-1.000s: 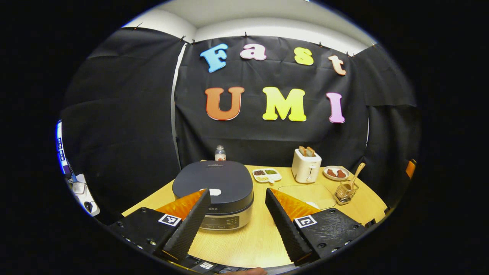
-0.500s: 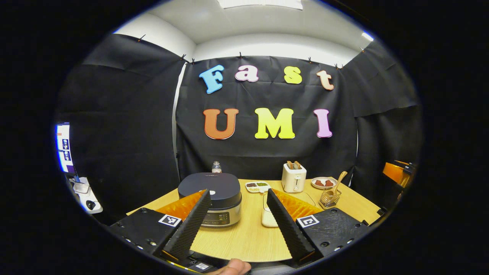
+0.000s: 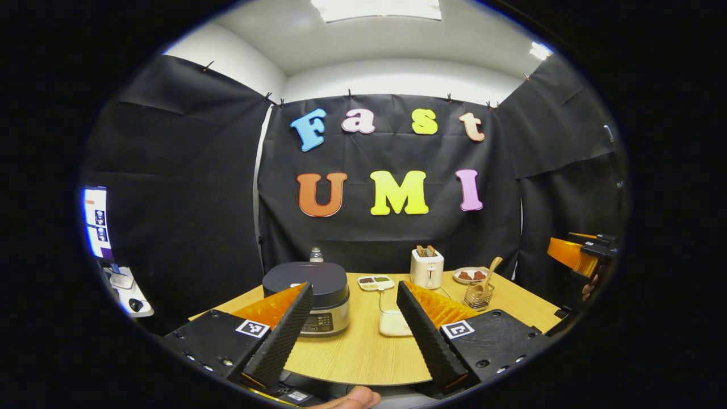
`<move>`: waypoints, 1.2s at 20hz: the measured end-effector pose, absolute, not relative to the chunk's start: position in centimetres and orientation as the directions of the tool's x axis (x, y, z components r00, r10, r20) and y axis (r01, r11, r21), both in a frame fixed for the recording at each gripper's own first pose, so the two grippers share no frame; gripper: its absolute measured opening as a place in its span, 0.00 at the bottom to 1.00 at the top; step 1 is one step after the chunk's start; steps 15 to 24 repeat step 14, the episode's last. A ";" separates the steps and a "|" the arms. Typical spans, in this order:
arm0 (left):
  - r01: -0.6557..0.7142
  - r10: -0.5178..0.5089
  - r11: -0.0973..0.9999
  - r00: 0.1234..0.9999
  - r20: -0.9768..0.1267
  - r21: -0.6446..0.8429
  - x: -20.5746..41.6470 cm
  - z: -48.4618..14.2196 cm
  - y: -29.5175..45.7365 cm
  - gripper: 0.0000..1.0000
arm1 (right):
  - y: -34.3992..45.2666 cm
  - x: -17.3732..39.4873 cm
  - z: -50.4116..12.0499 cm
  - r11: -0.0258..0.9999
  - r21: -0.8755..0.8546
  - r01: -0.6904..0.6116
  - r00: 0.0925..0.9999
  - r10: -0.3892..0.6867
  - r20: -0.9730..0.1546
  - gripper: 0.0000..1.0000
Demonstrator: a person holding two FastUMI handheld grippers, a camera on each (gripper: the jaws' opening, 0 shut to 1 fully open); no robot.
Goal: Close the left gripper, press the button to open the rice cooker; take a wooden spoon from the chopstick holder with the right hand, scoop a spoonful of rice and pour it into the rice cooker, then put the wooden spoon back into the chopstick holder.
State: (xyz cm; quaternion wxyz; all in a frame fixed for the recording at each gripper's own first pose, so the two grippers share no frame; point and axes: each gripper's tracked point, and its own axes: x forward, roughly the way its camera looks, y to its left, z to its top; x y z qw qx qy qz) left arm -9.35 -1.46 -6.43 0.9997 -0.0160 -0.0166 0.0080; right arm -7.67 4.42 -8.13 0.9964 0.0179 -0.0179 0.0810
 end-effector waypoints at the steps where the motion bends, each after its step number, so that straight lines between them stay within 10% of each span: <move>1: -0.015 0.016 0.999 0.999 0.032 -0.036 -9.4 -6.4 -1.4 0.95 | 4.6 -7.8 -8.1 0.986 0.031 -0.164 0.986 0.163 0.042 0.88; 24: 0.022 -0.016 0.996 0.997 0.073 -0.081 -10.1 -5.7 -1.3 0.84 | 6.0 -8.3 -7.4 0.979 0.007 -0.202 0.977 0.202 0.063 0.88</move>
